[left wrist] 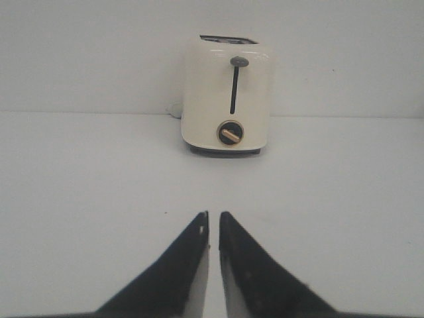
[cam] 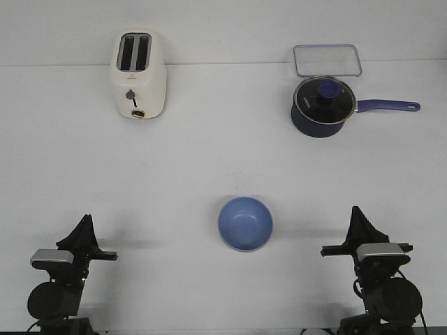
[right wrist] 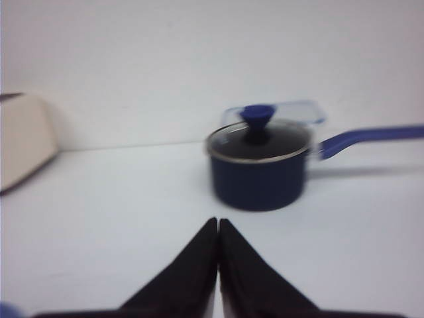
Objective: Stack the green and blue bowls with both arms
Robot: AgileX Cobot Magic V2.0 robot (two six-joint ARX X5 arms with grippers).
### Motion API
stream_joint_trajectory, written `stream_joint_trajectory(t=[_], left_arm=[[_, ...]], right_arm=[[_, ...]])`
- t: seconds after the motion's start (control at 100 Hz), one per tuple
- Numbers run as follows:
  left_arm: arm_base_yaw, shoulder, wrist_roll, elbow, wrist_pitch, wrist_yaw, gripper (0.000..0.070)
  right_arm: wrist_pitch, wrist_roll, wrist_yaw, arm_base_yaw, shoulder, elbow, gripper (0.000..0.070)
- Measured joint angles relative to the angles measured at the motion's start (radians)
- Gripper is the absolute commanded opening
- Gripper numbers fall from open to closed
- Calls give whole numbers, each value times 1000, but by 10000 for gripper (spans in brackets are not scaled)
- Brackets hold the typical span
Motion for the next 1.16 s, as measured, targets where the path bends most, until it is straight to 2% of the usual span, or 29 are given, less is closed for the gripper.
stream_joint_trajectory(t=[0.19, 0.42, 1.16], left_arm=[[0, 0, 0, 0, 1, 0, 15], [0, 0, 0, 0, 1, 0, 15], [0, 0, 0, 0, 0, 0, 15]], right_arm=[[38, -189, -89, -148, -96, -137, 0], [61, -289, -126, -175, -107, -265, 0], [80, -306, -126, -175, -107, -283, 0]])
